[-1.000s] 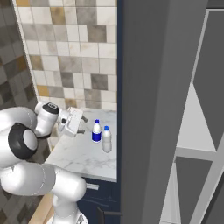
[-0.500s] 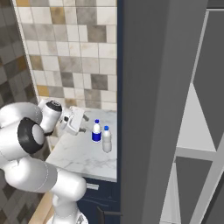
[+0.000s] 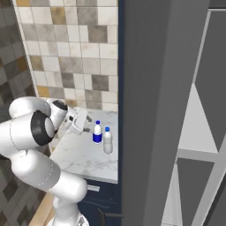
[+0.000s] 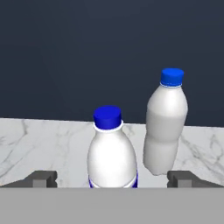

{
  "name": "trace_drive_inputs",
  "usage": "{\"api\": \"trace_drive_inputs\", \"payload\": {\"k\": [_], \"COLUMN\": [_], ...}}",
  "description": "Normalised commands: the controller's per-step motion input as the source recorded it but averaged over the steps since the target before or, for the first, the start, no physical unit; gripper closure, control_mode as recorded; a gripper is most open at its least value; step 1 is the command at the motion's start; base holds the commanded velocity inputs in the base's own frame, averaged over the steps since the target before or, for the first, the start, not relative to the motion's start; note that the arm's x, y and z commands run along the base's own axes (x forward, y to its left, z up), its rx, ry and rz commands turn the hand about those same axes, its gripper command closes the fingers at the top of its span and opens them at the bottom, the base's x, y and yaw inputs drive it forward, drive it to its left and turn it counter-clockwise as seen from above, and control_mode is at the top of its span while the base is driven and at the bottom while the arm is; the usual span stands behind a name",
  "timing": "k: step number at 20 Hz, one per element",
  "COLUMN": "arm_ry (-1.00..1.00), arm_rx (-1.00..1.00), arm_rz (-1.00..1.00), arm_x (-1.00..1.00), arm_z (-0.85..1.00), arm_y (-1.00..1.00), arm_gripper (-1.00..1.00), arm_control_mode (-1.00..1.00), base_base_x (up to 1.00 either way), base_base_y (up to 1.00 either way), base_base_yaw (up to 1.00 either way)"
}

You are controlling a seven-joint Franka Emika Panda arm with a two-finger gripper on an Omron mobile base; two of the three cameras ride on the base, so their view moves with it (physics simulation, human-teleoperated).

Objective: Take the bottled waters from the counter and place them in the freezer to freeze. Close the freezer door after placing the bottles.

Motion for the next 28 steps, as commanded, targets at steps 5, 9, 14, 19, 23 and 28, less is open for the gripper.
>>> {"api": "trace_drive_inputs", "payload": {"k": [5, 9, 14, 19, 23, 28], "arm_ry": [0.0, 0.02, 0.03, 0.03, 0.05, 0.03], "arm_rx": [0.02, 0.0, 0.0, 0.0, 0.0, 0.0], "arm_rz": [0.0, -0.01, -0.02, 0.0, 0.0, -0.01], "arm_x": [0.15, -0.11, -0.11, 0.0, 0.0, 0.0], "arm_z": [-0.16, -0.15, -0.17, -0.17, -0.13, -0.08], "arm_y": [0.0, 0.0, 0.0, 0.0, -0.02, -0.1], "arm_gripper": [-1.0, -1.0, -1.0, -1.0, -1.0, -1.0], "arm_control_mode": [-1.0, -1.0, -1.0, -1.0, -1.0, -1.0], "base_base_x": [0.0, 0.0, 0.0, 0.0, 0.0, 0.0], "base_base_y": [0.0, 0.0, 0.0, 0.0, 0.0, 0.0], "base_base_yaw": [0.0, 0.0, 0.0, 0.0, 0.0, 0.0]}}
